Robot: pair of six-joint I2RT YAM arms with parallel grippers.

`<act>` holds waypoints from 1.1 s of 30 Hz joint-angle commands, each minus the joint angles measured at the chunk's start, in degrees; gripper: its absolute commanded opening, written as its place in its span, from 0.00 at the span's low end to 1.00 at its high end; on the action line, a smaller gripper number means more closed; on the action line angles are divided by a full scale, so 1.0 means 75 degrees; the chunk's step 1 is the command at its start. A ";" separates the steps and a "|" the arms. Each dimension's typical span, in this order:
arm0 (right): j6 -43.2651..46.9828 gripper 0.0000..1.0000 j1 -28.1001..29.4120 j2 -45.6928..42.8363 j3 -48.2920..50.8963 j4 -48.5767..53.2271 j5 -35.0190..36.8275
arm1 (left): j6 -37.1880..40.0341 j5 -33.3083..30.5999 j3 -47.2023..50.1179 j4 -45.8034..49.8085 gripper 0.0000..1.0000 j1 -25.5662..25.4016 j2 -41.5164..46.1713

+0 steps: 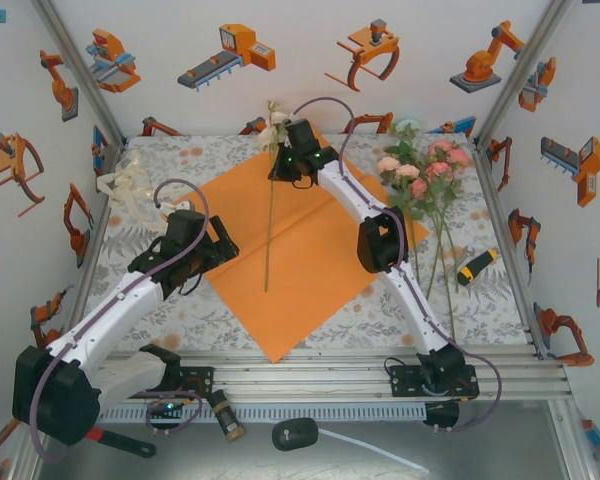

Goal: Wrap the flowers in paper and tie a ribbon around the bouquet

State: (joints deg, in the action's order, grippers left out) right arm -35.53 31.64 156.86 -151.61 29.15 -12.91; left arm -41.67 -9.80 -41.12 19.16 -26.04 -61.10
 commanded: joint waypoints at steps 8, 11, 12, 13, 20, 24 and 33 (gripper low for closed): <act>0.0416 0.38 -0.0209 -0.0361 -0.0113 0.0094 -0.0014 | -0.0209 0.0134 0.0139 -0.0148 0.82 0.0039 -0.0238; 0.0554 0.38 -0.0266 -0.0945 0.0116 0.0173 -0.0044 | -0.0245 0.0143 0.0183 -0.0254 0.82 0.0047 -0.0282; 0.0644 0.38 -0.0280 -0.1156 0.0196 0.0233 -0.0076 | -0.0252 0.0177 0.0184 -0.0303 0.82 0.0039 -0.0323; 0.0792 0.39 -0.0312 -0.1425 0.0276 0.0382 -0.0111 | -0.0256 0.0234 0.0174 -0.0341 0.82 0.0040 -0.0379; 0.2040 0.42 -0.1395 -0.4468 0.3794 0.1085 0.0756 | 0.0326 0.2011 0.0249 -0.1662 0.84 0.0017 -0.0563; 0.2059 0.43 -0.2736 -0.6115 0.6650 0.0902 0.1428 | 0.0729 0.2836 0.0271 -0.2465 0.86 -0.0116 -0.0628; 0.2486 0.43 -0.3972 -0.6841 0.9779 0.0435 0.2647 | 0.1091 0.2953 -0.0250 -0.2429 0.90 -0.0230 -0.1504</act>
State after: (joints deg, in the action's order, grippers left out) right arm -20.05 0.36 104.55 -79.07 32.69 3.46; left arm -35.70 10.46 -40.73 2.28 -27.46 -71.46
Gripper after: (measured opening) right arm 0.423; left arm 0.896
